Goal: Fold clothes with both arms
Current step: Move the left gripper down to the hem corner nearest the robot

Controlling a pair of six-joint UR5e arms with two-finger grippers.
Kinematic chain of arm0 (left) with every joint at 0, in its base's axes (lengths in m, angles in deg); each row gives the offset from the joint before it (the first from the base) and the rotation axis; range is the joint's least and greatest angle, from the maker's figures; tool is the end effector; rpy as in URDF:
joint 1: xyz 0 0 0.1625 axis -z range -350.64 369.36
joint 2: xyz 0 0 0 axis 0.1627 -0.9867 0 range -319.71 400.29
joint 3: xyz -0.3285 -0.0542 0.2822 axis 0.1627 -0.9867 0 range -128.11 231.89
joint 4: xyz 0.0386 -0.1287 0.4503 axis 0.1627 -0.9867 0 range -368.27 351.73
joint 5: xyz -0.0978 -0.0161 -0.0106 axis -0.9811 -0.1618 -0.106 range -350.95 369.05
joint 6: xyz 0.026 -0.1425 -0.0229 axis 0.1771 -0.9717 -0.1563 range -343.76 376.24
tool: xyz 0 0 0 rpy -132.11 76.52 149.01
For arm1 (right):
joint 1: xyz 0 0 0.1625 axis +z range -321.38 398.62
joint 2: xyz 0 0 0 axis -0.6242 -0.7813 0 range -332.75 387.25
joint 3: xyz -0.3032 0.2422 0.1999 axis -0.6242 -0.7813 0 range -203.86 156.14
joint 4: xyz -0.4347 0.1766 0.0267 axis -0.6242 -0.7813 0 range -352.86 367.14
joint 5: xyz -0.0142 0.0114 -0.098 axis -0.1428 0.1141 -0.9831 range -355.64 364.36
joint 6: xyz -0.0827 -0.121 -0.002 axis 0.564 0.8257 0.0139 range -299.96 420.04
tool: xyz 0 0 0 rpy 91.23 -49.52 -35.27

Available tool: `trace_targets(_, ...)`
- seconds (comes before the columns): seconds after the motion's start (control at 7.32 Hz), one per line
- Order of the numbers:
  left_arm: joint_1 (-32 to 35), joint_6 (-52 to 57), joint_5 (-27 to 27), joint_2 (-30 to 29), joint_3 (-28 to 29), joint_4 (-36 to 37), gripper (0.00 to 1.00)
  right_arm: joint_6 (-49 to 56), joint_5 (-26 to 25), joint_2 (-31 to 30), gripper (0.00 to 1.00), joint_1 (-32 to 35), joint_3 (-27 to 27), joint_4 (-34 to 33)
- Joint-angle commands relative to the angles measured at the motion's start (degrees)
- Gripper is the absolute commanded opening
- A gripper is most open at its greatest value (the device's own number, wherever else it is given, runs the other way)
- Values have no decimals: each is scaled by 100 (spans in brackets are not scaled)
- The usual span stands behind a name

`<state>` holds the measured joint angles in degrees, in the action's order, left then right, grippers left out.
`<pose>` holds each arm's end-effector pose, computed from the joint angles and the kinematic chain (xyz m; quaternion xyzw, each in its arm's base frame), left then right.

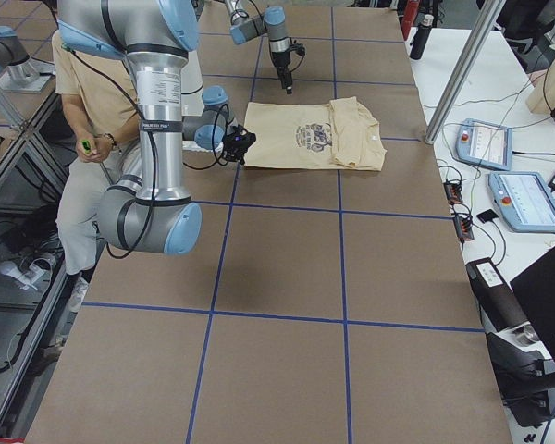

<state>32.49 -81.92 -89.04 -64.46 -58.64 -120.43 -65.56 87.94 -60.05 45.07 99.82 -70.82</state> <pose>0.5581 -0.3609 0.3185 0.0012 0.4834 -0.2033 0.8515 -0.5381 -0.2115 0.3534 -0.0535 -0.4091 0.3481 0.8418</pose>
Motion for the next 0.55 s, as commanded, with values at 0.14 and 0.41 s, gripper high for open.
trace_targets(0.14,-773,-624,333,200,-186,282,78,0,0,-6,0,-3,-2,0)
trace_targets(0.41,-889,-625,334,183,-642,1070,76,0,0,-6,0,-12,-10,0)
